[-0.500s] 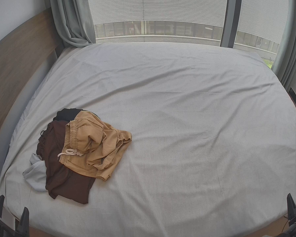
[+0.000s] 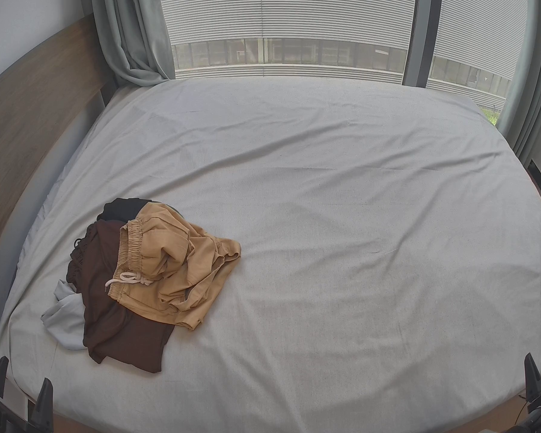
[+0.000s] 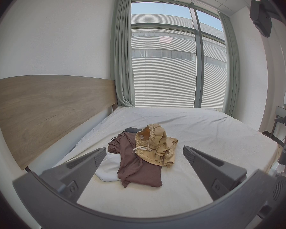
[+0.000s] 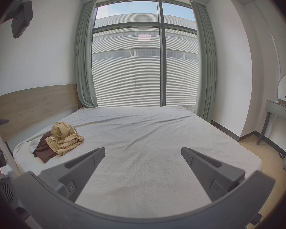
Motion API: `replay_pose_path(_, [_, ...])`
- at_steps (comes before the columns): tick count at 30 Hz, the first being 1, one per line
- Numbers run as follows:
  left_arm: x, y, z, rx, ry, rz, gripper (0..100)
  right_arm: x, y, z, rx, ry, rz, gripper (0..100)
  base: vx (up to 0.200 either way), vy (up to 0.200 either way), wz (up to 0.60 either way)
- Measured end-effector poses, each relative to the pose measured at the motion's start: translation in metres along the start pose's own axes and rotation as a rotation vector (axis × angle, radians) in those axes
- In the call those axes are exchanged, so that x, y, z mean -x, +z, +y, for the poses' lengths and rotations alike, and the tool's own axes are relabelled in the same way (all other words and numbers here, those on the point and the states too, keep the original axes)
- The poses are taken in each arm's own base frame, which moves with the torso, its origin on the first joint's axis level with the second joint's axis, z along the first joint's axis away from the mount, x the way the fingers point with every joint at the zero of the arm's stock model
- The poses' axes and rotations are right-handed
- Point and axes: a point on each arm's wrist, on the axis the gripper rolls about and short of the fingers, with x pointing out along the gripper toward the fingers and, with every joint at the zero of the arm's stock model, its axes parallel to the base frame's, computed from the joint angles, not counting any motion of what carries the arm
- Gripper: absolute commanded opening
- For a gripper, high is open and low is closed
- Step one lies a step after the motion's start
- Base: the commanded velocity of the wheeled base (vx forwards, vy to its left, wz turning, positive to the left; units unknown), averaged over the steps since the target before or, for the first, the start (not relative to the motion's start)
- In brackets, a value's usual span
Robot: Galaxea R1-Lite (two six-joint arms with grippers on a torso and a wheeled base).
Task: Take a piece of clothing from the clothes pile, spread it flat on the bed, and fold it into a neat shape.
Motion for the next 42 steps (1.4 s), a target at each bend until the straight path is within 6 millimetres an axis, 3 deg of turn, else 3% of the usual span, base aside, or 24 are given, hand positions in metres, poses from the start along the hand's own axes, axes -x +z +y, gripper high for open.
replay_pose_path(29, [0.000,0.003,0.000,0.001,-0.002,-0.030,100,0.000,0.000,0.000,0.001,0.001,0.000,100,0.000,0.000,0.00])
replay_pose_path(35, [0.002,0.040,0.000,0.012,0.002,-0.174,100,0.000,0.000,0.000,0.000,0.002,0.001,100,0.000,0.000,0.00])
replay_pose_path(42, [-0.018,0.067,-0.001,0.029,-0.071,-0.106,100,0.000,0.000,0.000,0.000,0.002,0.001,100,0.000,0.000,0.00])
